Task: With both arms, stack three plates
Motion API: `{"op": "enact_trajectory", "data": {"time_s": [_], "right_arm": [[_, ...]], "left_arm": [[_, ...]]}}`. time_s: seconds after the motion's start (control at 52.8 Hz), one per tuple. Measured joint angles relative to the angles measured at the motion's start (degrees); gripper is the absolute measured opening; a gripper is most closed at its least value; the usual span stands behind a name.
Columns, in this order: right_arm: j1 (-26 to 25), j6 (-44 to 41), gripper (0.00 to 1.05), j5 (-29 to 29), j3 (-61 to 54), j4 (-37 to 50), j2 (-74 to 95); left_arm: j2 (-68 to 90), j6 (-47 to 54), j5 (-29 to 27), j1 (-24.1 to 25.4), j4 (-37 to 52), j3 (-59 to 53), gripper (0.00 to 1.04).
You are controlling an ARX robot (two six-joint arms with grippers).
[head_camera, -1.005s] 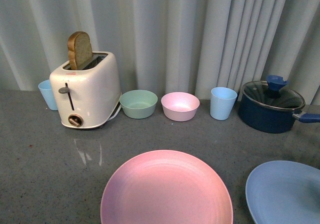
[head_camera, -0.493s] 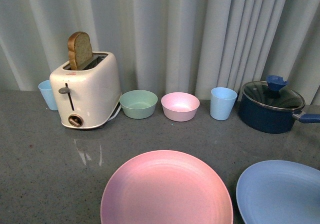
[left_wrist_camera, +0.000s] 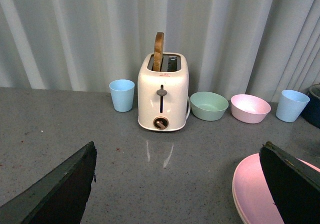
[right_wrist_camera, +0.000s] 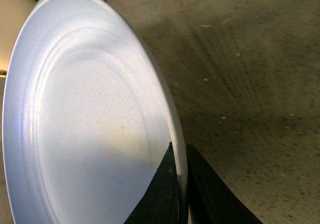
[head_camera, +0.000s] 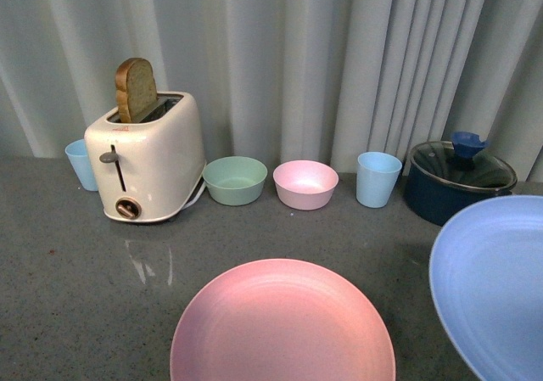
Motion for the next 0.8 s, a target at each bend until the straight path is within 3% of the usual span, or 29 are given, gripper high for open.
{"op": "enact_trajectory", "data": {"time_s": [0.322, 0.55, 0.796], "right_arm": [[17.64, 12.04, 0.03, 4.7, -0.55, 16.46, 10.32], [27.76, 16.22, 0.03, 9.2, 9.46, 14.38, 17.94], [32.52, 16.11, 0.03, 11.19, 15.34, 10.6, 21.2]], "left_arm": [[0.0, 0.0, -0.02, 0.0, 0.0, 0.0, 0.98], [0.0, 0.0, 0.0, 0.0, 0.0, 0.0, 0.98], [0.0, 0.0, 0.0, 0.0, 0.0, 0.0, 0.98]]}}
